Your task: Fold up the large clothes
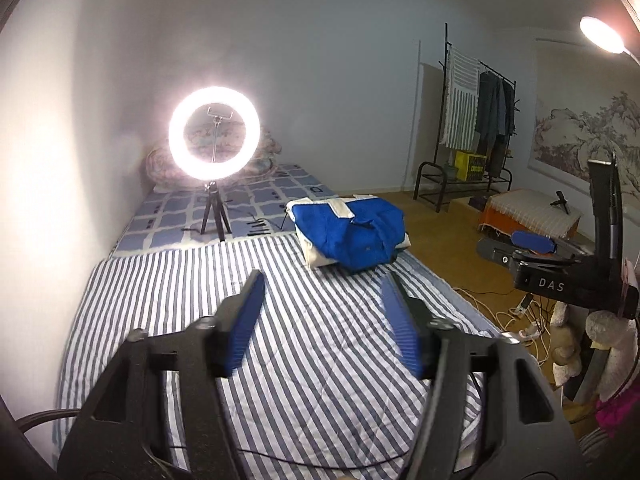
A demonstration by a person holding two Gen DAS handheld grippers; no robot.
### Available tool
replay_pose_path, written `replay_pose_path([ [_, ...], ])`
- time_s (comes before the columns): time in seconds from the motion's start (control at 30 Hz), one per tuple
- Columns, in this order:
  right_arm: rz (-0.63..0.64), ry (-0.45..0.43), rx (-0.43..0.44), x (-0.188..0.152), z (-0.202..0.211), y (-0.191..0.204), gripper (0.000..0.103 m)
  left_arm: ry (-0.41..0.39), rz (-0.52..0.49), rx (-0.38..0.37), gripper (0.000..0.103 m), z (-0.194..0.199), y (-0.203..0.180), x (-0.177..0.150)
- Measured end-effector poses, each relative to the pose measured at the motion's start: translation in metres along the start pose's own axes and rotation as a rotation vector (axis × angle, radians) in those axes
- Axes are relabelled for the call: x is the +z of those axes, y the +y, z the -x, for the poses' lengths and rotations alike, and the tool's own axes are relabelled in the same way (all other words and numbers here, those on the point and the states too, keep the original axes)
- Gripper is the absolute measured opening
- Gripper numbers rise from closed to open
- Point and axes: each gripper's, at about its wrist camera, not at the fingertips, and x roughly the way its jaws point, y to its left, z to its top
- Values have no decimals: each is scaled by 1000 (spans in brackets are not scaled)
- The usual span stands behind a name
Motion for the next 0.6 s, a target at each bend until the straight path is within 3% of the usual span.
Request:
replay_pose_path([
  [0.33, 28, 39, -43, -28, -14, 0, 94, 46, 34, 35, 95, -18, 11, -24],
  [0.43, 53, 35, -69, -32, -17, 4, 102, 52, 33, 49, 97, -20, 13, -27],
  [0.6, 88, 40, -79, -37, -19, 11, 103, 40, 22, 79, 103, -19, 13, -30],
])
